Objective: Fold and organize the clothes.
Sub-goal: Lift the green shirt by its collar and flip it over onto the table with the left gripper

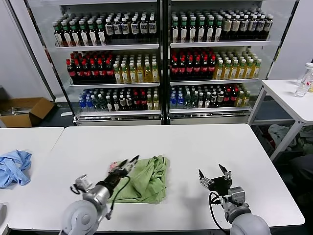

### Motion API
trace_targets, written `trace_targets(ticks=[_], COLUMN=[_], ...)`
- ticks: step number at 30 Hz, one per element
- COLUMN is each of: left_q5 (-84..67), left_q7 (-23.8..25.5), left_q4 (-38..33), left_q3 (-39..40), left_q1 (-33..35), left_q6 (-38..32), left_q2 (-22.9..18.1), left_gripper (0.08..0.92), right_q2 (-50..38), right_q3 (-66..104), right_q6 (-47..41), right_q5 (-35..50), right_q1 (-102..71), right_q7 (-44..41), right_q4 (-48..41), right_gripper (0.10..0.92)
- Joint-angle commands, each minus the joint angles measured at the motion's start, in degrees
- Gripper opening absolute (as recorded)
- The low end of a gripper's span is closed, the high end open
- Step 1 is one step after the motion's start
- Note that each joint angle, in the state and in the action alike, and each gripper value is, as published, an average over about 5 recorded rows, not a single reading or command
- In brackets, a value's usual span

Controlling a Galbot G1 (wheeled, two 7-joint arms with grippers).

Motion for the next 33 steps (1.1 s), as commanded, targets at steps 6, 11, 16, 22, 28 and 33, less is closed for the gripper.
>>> trace_targets(ticks=[6, 11, 16, 22, 28, 33], left_q5=[30.8, 30.7, 25.6, 22.0, 14.2, 3.1], left_q7=[-0.5, -0.2, 0.8, 2.9, 4.6, 6.0], left_q4=[3.9, 6.0, 6.6, 6.8, 8.4, 10.3], left_q3=[-5.7, -3.5, -2.6, -1.9, -2.8, -4.4], left_q1=[10.8, 8.5, 6.9, 6.7, 4.9, 3.5], left_q6=[-2.3, -1.9, -2.0, -4.6, -4.5, -1.9], left_q2=[4.8, 3.3, 3.0, 2.5, 2.1, 1.0], left_gripper=[0.812, 0.822, 0.823, 0.756, 0.585, 0.438], right_q2=[0.2, 0.3, 0.1, 0.1, 0.4, 0.3], right_q3=[-0.2, 0.0, 0.3, 0.3, 0.2, 0.3], right_q6=[0.0, -0.1, -0.1, -0.1, -0.2, -0.3], right_q5=[-0.2, -0.4, -0.4, -0.5, -0.7, -0.7], right_q1=[0.3, -0.1, -0.3, -0.5, -0.6, -0.7], right_q7=[0.1, 0.1, 0.2, 0.2, 0.3, 0.5], right_q4=[-0.3, -0.1, 0.1, 0.4, 0.6, 0.9], right_gripper=[0.823, 0.823, 0.823, 0.823, 0.823, 0.823])
